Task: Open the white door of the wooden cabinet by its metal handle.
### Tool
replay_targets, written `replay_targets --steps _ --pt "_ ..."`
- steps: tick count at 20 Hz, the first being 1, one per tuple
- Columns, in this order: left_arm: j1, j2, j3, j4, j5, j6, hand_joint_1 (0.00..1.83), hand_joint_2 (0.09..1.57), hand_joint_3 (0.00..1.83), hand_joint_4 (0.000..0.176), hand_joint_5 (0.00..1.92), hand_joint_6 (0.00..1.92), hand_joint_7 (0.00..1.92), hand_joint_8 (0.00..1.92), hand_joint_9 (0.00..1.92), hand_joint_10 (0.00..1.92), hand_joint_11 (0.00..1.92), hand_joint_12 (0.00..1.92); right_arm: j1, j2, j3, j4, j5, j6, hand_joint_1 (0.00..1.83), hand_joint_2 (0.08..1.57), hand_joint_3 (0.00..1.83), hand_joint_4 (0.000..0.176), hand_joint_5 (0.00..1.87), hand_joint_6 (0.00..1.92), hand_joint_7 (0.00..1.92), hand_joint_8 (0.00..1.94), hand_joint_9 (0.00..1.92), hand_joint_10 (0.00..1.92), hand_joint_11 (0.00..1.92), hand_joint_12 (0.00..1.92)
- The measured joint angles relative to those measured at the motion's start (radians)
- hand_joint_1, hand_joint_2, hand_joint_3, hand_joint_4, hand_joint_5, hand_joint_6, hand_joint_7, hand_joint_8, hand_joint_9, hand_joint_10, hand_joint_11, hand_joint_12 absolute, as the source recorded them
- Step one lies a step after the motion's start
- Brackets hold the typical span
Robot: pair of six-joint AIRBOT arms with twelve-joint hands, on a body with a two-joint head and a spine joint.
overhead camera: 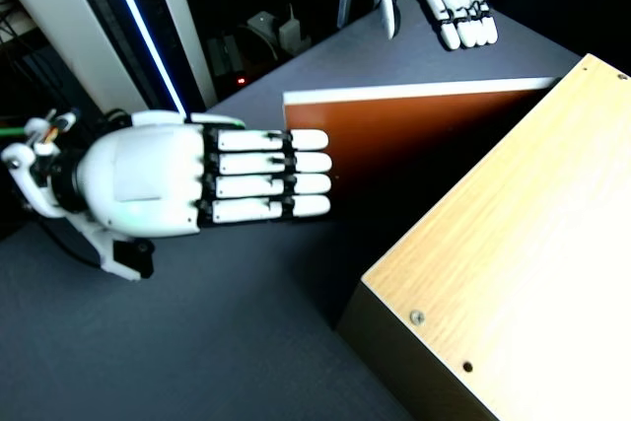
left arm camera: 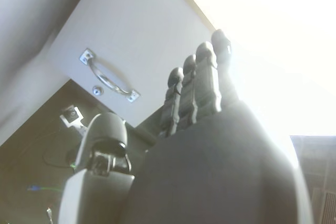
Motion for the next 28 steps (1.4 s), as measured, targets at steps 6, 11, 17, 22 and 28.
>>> replay_targets --steps 6,11,17,22,28 --pt "0.0 0.0 0.0 -0.004 0.001 0.0 0.09 1.49 0.0 0.0 0.08 0.0 0.06 0.0 0.08 0.0 0.0 0.33 0.0 -0.001 -0.001 -0.052 0.001 0.016 0.0 1.4 0.0 0.0 0.0 0.0 0.0 0.0 0.0 0.0 0.0 0.0" --pt "0.0 -0.006 0.0 -0.008 0.003 0.0 0.14 1.49 0.0 0.0 0.1 0.0 0.09 0.01 0.11 0.01 0.0 0.4 0.0 -0.047 0.002 -0.096 0.024 0.044 0.1 1.43 0.0 0.0 0.0 0.0 0.0 0.0 0.0 0.0 0.02 0.01" --pt "0.0 -0.006 0.006 -0.02 0.002 -0.001 0.0 1.45 0.0 0.0 0.07 0.0 0.04 0.0 0.04 0.0 0.0 0.23 0.025 -0.097 0.003 -0.166 0.026 0.068 0.08 1.44 0.0 0.0 0.0 0.0 0.0 0.0 0.0 0.0 0.01 0.0" --pt "0.0 -0.006 0.006 -0.019 0.002 0.0 0.0 1.45 0.0 0.0 0.01 0.01 0.0 0.0 0.0 0.0 0.0 0.13 0.053 -0.153 0.012 -0.225 0.022 0.097 0.13 1.41 0.0 0.0 0.0 0.0 0.0 0.0 0.0 0.0 0.0 0.0" --pt "0.0 -0.006 0.006 -0.026 0.003 0.0 0.0 1.47 0.01 0.002 0.0 0.0 0.0 0.0 0.0 0.0 0.0 0.0 0.097 -0.207 0.028 -0.257 0.019 0.116 0.3 1.37 0.0 0.0 0.05 0.01 0.0 0.0 0.0 0.0 0.0 0.0"
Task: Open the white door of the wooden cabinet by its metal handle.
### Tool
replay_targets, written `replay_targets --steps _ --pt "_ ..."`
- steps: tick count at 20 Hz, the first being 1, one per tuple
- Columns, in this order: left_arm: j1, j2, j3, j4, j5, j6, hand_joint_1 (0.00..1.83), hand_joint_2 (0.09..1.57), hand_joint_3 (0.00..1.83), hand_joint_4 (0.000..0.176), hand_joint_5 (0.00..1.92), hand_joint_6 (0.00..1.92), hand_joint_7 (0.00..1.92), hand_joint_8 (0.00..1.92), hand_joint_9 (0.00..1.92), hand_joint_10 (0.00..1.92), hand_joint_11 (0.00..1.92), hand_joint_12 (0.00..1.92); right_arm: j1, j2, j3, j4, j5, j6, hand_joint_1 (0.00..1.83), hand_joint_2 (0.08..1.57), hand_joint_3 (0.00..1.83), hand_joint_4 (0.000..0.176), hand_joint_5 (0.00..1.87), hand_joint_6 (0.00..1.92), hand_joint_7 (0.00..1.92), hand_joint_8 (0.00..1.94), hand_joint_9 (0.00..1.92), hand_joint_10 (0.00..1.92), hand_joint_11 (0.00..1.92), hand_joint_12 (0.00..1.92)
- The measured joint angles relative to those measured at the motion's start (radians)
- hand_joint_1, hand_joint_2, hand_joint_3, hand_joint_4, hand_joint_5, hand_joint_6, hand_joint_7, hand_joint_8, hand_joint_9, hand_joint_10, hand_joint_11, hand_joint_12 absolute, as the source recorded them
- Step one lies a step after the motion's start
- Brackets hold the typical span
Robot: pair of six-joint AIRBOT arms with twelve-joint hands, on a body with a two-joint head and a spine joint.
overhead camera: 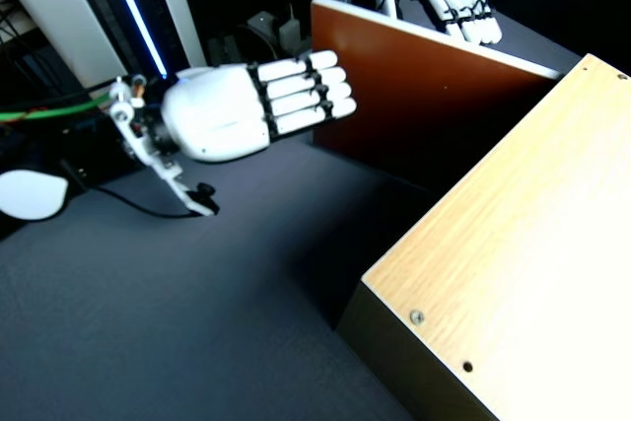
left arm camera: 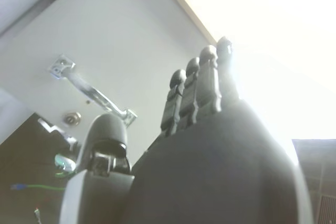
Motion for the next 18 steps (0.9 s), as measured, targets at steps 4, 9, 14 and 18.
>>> replay_targets --steps 4,9,14,18 --pt "0.002 0.0 0.0 -0.003 0.0 0.0 0.0 1.47 0.01 0.003 0.0 0.0 0.0 0.0 0.0 0.0 0.0 0.0 0.024 -0.043 0.006 -0.037 -0.016 0.006 0.1 1.44 0.01 0.0 0.0 0.0 0.0 0.0 0.0 0.0 0.0 0.0" --pt "0.002 0.0 0.0 -0.005 -0.001 0.0 0.0 1.47 0.01 0.003 0.0 0.0 0.0 0.0 0.0 0.0 0.0 0.0 0.057 -0.084 0.019 -0.047 -0.023 0.008 0.41 1.33 0.01 0.0 0.0 0.0 0.0 0.0 0.0 0.0 0.0 0.0" --pt "0.002 0.0 0.002 -0.006 -0.001 0.0 0.0 1.47 0.01 0.003 0.0 0.0 0.0 0.0 0.0 0.0 0.0 0.0 0.075 -0.128 0.021 -0.061 -0.024 0.011 0.33 1.38 0.02 0.0 0.01 0.0 0.01 0.0 0.0 0.0 0.0 0.0" --pt "0.002 -0.011 0.005 -0.01 0.0 0.0 0.0 1.47 0.01 0.003 0.0 0.0 0.0 0.0 0.0 0.0 0.0 0.0 0.094 -0.146 0.026 -0.058 -0.023 0.012 0.11 1.45 0.02 0.0 0.0 0.0 0.0 0.0 0.0 0.0 0.0 0.0"
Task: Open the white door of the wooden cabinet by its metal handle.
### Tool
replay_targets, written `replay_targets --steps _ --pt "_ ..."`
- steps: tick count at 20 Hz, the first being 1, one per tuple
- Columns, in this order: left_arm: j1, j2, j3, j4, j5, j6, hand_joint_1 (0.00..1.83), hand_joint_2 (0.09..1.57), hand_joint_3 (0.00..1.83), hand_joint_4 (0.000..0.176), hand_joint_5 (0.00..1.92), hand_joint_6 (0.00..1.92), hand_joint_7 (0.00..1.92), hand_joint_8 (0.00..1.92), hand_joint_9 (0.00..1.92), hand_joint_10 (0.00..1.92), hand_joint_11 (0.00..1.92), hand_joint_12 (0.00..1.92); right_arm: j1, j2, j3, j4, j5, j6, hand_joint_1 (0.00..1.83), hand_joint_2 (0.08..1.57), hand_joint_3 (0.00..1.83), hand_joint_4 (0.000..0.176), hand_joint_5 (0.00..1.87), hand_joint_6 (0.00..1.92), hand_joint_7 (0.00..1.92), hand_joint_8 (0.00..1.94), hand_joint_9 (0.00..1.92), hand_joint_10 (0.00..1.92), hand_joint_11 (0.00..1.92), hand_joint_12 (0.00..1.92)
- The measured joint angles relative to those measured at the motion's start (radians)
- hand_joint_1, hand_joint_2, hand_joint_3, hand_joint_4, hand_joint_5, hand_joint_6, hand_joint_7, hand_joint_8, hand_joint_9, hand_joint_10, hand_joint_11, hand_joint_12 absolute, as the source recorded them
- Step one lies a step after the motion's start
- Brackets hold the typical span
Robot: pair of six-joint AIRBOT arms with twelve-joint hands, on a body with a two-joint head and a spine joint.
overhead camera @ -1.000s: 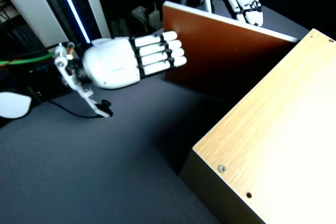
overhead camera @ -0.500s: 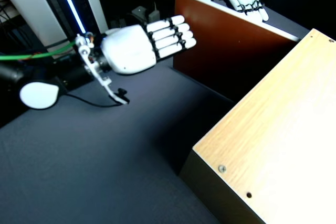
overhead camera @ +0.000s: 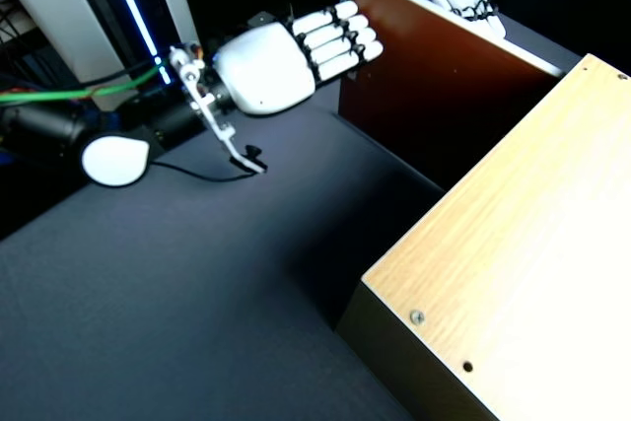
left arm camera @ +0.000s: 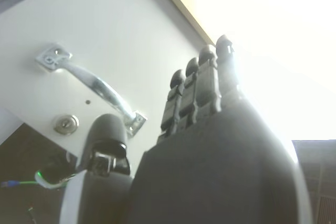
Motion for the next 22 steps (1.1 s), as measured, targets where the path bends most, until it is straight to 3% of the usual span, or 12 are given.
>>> replay_targets --steps 3,5,7,8,9,12,14,15,16,22 --pt "0.0 -0.001 0.0 0.005 0.0 0.0 0.0 1.47 0.01 0.003 0.0 0.0 0.0 0.0 0.0 0.0 0.0 0.0 0.004 -0.005 0.0 -0.003 0.001 -0.001 0.09 1.46 0.0 0.0 0.0 0.0 0.0 0.0 0.0 0.0 0.0 0.0" --pt "0.0 -0.001 0.0 0.003 0.0 0.0 0.0 1.47 0.0 0.003 0.0 0.0 0.0 0.0 0.0 0.0 0.0 0.0 0.004 -0.006 0.0 -0.006 0.002 -0.001 0.26 1.43 0.0 0.0 0.0 0.0 0.0 0.0 0.0 0.0 0.0 0.0" --pt "0.0 -0.001 0.0 0.003 0.0 0.0 0.0 1.47 0.0 0.003 0.0 0.0 0.0 0.0 0.0 0.0 0.0 0.0 0.004 -0.006 0.0 -0.006 0.002 -0.001 0.21 1.45 0.0 0.0 0.0 0.0 0.0 0.0 0.0 0.0 0.0 0.0" --pt "0.0 -0.001 0.0 0.003 0.0 0.0 0.0 1.47 0.0 0.003 0.0 0.0 0.0 0.0 0.0 0.0 0.0 0.0 0.004 -0.006 0.0 -0.006 0.002 -0.001 0.44 1.37 0.0 0.0 0.0 0.0 0.0 0.0 0.0 0.0 0.0 0.0" --pt "0.0 -0.001 0.0 0.003 0.0 0.0 0.0 1.47 0.0 0.003 0.0 0.0 0.0 0.0 0.0 0.0 0.0 0.0 0.004 -0.006 0.0 -0.005 0.002 0.0 0.41 1.39 0.0 0.0 0.0 0.0 0.0 0.0 0.0 0.0 0.0 0.0" --pt "0.0 -0.001 0.0 -0.001 -0.001 0.0 0.0 1.47 0.0 0.003 0.0 0.0 0.0 0.0 0.0 0.0 0.0 0.0 0.004 0.016 0.0 0.009 -0.011 0.0 0.09 1.47 0.02 0.0 0.0 0.0 0.0 0.0 0.0 0.0 0.0 0.0" --pt "0.0 -0.001 0.0 -0.003 -0.003 0.0 0.0 1.47 0.0 0.003 0.0 0.0 0.0 0.0 0.0 0.0 0.0 0.0 0.004 0.032 0.0 0.03 -0.017 0.0 0.01 1.48 0.01 0.0 0.0 0.0 0.0 0.0 0.0 0.0 0.0 0.0" --pt "0.0 -0.001 0.0 -0.002 -0.003 0.0 0.0 1.47 0.0 0.003 0.0 0.0 0.0 0.0 0.0 0.0 0.0 0.0 0.003 0.04 0.0 0.033 -0.018 -0.001 0.01 1.48 0.01 0.0 0.0 0.0 0.0 0.0 0.0 0.0 0.0 0.0" --pt "0.0 -0.001 0.0 0.0 -0.006 0.0 0.0 1.5 0.0 0.0 0.07 0.01 0.05 0.0 0.06 0.01 0.01 0.3 -0.004 0.058 0.0 0.045 -0.015 -0.003 0.05 1.46 0.0 0.0 0.0 0.0 0.0 0.0 0.0 0.0 0.0 0.0" --pt "0.023 0.002 -0.006 -0.008 -0.038 -0.003 0.0 1.57 0.04 0.0 0.08 0.0 0.05 0.0 0.03 0.0 0.0 0.16 -0.091 0.178 -0.013 0.239 -0.003 -0.069 0.05 1.44 0.0 0.0 0.01 0.0 0.0 0.0 0.0 0.0 0.0 0.0"
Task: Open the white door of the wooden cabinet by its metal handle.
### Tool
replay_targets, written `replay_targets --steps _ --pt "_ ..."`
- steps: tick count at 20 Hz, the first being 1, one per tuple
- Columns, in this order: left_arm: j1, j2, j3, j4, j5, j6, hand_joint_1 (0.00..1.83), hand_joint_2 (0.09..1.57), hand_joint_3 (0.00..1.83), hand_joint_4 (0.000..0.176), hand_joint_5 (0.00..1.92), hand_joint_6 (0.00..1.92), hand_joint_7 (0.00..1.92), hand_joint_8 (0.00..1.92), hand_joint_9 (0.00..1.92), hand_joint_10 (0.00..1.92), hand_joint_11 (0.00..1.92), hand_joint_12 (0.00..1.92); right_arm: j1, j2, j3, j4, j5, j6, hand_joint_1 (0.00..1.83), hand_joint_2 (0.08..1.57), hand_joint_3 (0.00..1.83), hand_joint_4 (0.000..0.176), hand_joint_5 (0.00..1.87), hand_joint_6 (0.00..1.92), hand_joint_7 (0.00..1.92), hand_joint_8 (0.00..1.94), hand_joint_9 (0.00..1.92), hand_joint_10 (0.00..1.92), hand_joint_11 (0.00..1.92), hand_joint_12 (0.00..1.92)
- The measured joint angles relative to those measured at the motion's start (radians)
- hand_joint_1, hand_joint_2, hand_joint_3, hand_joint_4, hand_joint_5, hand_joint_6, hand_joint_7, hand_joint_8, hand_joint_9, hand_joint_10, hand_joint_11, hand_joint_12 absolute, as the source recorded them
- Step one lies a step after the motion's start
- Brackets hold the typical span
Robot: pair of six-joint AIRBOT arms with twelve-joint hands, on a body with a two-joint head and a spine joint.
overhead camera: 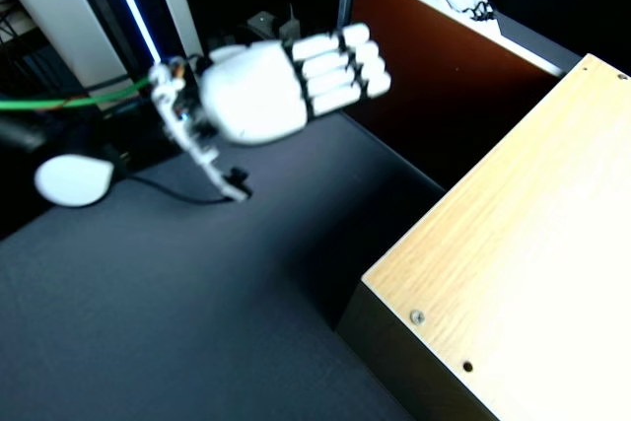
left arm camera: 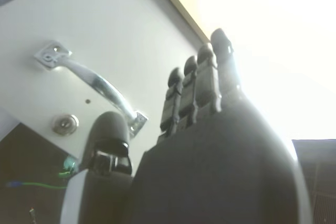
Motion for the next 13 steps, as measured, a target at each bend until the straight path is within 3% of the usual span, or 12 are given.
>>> replay_targets --steps 3,6,8,13 --pt "0.006 0.008 -0.006 -0.003 -0.017 -0.007 0.0 1.56 0.01 0.0 0.1 0.0 0.08 0.0 0.05 0.0 0.0 0.13 -0.071 0.078 -0.014 0.085 0.05 -0.008 0.0 1.39 0.0 0.0 0.01 0.0 0.0 0.0 0.0 0.0 0.0 0.0" --pt "0.012 0.012 -0.008 -0.013 -0.046 -0.008 0.0 1.54 0.0 0.0 0.08 0.0 0.06 0.0 0.03 0.0 0.0 0.12 -0.159 0.133 -0.036 0.24 0.125 -0.033 0.13 1.48 0.01 0.0 0.01 0.0 0.0 0.0 0.0 0.0 0.0 0.0" --pt "0.017 0.012 -0.01 -0.009 -0.054 -0.016 0.0 1.55 0.0 0.0 0.07 0.0 0.06 0.0 0.03 0.0 0.0 0.12 -0.225 0.151 -0.05 0.298 0.171 -0.042 0.01 1.43 0.0 0.0 0.04 0.01 0.03 0.01 0.01 0.0 0.02 0.01" --pt "0.027 0.018 -0.022 -0.022 -0.111 -0.023 0.0 1.55 0.0 0.0 0.06 0.0 0.04 0.0 0.0 0.0 0.0 0.0 -0.349 0.188 -0.103 0.432 0.328 -0.043 0.1 1.46 0.0 0.0 0.07 0.0 0.06 0.01 0.04 0.01 0.02 0.01"
